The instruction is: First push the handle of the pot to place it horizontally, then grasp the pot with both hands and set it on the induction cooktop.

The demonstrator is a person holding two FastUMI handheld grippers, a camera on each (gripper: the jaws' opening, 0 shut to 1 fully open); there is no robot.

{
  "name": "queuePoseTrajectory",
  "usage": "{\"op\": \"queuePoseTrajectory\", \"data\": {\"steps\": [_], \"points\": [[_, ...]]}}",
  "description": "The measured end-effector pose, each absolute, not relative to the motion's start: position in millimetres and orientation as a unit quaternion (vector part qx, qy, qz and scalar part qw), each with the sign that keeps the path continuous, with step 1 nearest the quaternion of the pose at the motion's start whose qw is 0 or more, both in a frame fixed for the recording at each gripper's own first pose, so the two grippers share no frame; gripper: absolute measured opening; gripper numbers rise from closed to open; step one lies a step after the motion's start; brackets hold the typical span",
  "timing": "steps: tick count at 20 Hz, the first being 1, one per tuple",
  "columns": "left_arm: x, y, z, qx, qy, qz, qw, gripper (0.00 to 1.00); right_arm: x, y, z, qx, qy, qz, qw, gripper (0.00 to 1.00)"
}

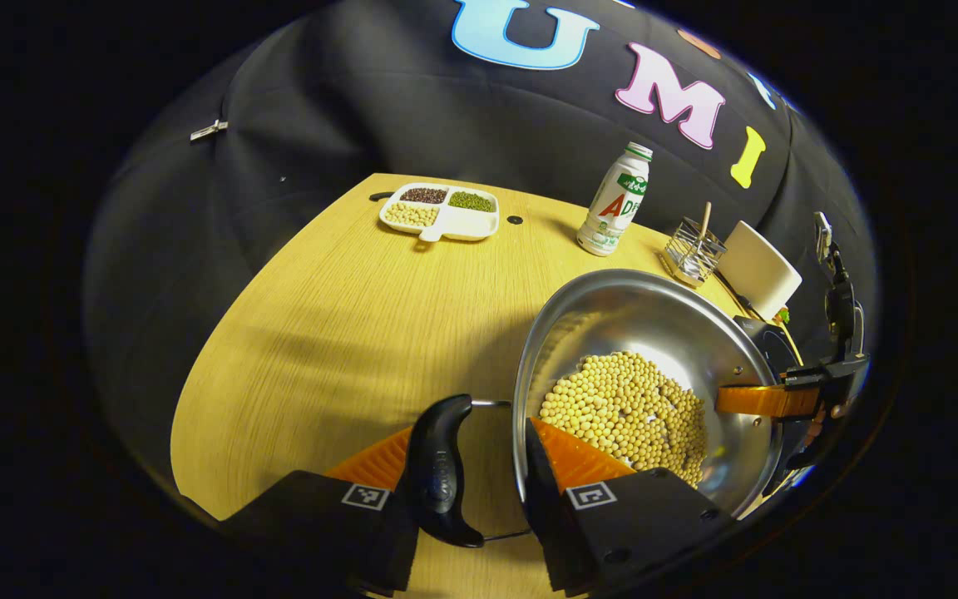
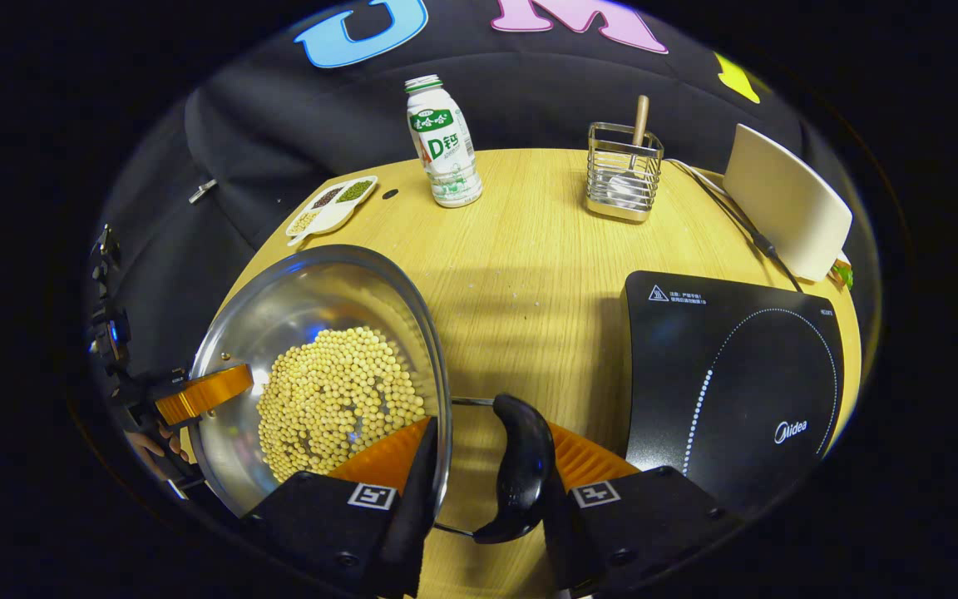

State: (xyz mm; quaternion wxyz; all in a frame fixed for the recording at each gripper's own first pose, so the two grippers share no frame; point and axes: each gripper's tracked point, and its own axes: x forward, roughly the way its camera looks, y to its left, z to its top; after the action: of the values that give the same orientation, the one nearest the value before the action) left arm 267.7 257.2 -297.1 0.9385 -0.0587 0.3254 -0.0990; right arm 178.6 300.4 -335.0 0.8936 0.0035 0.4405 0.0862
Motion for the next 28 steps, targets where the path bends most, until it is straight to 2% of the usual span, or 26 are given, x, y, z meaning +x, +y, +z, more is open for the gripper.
{"op": "queuePoseTrajectory", "data": {"steps": [11,19,28], "points": [[232,231,-231,-0.041,0.307,-0.102,0.945,0.62,154,281,-271,0.021,0.417,0.082,0.905,0.61],[200,171,-199,-0.047,0.301,-0.119,0.945,0.62,128,231,-225,0.02,0.391,0.074,0.917,0.61],[197,82,-179,-0.036,0.295,-0.146,0.943,0.62,119,149,-201,0.038,0.367,0.048,0.928,0.61]]}}
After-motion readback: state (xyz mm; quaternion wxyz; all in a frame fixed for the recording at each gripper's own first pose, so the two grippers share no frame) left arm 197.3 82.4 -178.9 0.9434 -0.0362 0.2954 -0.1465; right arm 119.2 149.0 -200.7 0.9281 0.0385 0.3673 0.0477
